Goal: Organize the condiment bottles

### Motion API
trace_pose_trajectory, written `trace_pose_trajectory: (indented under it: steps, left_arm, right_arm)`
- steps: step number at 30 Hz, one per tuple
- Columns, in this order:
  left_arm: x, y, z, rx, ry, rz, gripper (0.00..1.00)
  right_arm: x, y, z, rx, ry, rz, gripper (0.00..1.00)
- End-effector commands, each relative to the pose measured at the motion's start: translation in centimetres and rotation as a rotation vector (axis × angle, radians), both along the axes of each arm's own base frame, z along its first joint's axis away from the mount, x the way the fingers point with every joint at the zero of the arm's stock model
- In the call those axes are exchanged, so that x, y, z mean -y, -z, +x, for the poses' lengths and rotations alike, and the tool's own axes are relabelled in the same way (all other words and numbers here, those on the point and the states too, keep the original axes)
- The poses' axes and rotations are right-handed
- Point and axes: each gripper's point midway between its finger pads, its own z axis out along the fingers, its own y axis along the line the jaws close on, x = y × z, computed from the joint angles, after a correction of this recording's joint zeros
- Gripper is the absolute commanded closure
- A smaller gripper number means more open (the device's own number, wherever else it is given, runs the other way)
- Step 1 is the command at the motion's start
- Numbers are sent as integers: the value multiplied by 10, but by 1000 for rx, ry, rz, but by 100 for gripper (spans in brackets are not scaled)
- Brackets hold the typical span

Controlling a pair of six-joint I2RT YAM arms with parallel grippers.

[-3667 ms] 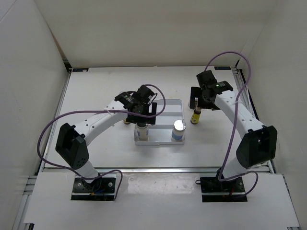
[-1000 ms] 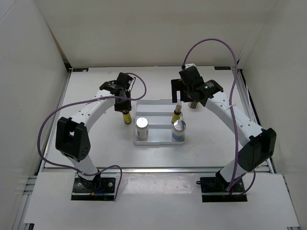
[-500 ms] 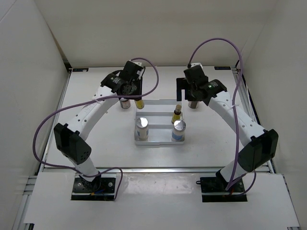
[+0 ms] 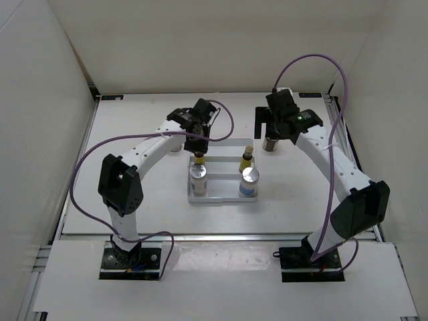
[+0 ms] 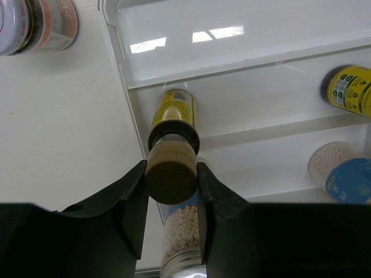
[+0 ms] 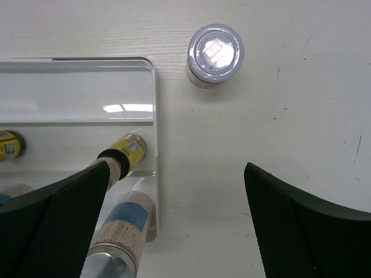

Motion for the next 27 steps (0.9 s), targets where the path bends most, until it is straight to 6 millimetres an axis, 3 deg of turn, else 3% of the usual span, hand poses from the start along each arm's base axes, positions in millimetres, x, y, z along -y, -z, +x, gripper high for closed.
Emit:
trace_pose_trajectory:
  steps: [1,3,4,5,6,7,9,15,17,21,24,26,27]
  left_arm:
    - [8,-16,9,70,-10,-51,62]
    - [6,-13,9,68,-15,-38,48]
    - [6,-10,9,61,-15,-32,35]
    - [6,-10,9,61,-15,-32,23]
    - [6,-10,9,61,-15,-32,0]
    - [7,-13,11,69,-15,-38,0]
    - [7,-22,13,91,-19,-45,0]
    - [-6,-90,14,230,-21,-70,0]
    - [-23,-119,17,287,-44,-67,0]
    - [-51,-146,18,341,-67,-66,0]
    - [-89,-140,26,338,-153,-16,0]
    - [-104,-129,28,314,-175,11,0]
    - [-110,-125,29,305,-187,19,0]
  right_arm:
    - [12,9,7,-28,27,4,0]
    - [14,13,16,-42,37,17,0]
    - [20,12,23,-42,47,19,0]
    - [19,25,27,-85,44,23,0]
    - [20,28,32,-94,39,23,0]
    - [24,40,39,-126,51,26,0]
    - [18,44,46,-155,23,65,0]
    - [20,76,69,-225,19,66,0]
    - [30,90,77,-248,40,48,0]
    - [32,104,91,-268,47,70,0]
    - [32,118,100,-293,51,74,0]
    - [31,123,104,-297,52,73,0]
    - [31,127,104,-306,52,71,5]
